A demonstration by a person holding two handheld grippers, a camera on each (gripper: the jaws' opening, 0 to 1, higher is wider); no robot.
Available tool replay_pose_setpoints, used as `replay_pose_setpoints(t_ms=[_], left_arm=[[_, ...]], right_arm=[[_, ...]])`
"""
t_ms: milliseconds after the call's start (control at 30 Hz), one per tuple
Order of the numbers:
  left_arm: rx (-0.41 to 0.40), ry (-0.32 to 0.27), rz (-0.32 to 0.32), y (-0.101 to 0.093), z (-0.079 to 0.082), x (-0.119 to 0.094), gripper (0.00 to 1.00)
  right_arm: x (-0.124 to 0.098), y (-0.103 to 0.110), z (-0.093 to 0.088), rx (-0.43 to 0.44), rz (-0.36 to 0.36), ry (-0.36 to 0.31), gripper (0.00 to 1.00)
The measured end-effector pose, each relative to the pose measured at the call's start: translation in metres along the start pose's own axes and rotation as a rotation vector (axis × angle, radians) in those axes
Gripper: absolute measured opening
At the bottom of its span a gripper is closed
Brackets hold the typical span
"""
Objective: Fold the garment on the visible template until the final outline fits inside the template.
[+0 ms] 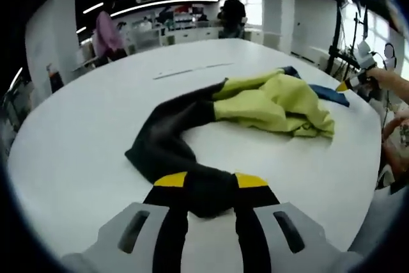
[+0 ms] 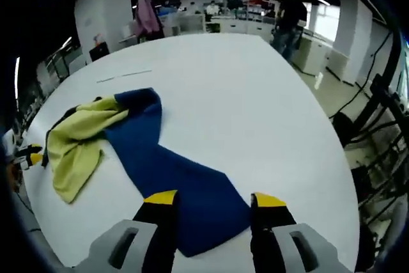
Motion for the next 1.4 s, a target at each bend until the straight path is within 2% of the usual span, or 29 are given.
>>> replay_pose_setpoints(t_ms=[133, 267, 500, 633, 800, 1033, 1133, 1267, 1400], left_arm=[[-0.028, -0.015, 0.034, 0.012, 0.0, -0.006, 0.28], [-0.044, -0.006, 0.073, 0.022, -0.004, -0.006, 0.3], [-0.036, 0.02, 0.067, 0.033, -0.003, 0.004, 0.31], [-0.038, 0.042, 0.063, 0.039, -0.003, 0.01, 0.28], [-0.066, 0.053, 0.053, 0.045, -0.005, 0.019, 0.23], [-0.061, 0.08, 0.048, 0.048, -0.008, 0.03, 0.19], [-0.076, 0.077, 0.037, 0.047, -0.007, 0.031, 0.15], [-0.081, 0.081, 0.04, 0.048, -0.007, 0.032, 0.14], [-0.113, 0.078, 0.058, 0.053, -0.006, 0.032, 0.06]], right_arm=[[-0.003, 0.002, -0.005, 0.013, -0.016, 0.013, 0.44], [-0.003, 0.001, -0.013, 0.025, -0.023, 0.026, 0.44], [-0.006, 0.001, -0.024, 0.04, -0.039, 0.049, 0.43], [-0.007, 0.003, -0.029, 0.055, -0.039, 0.062, 0.41], [-0.008, 0.004, -0.029, 0.071, -0.059, 0.051, 0.38], [-0.007, 0.006, -0.03, 0.067, -0.081, 0.039, 0.33], [-0.007, 0.007, -0.03, 0.068, -0.081, 0.037, 0.28], [-0.007, 0.007, -0.03, 0.078, -0.087, 0.037, 0.22], [-0.007, 0.005, -0.03, 0.088, -0.095, 0.036, 0.14]])
Point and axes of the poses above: the point that each gripper's makers call its tool centre point, and the gripper's own axes: x roughly forward along the fingers, y roughly to its left, z roughly out of its top, the point moved 9 cm from there along -x, roughly backward along the fingers, and after that the axes turned 6 degrees about -x, right-handed, at the moved point
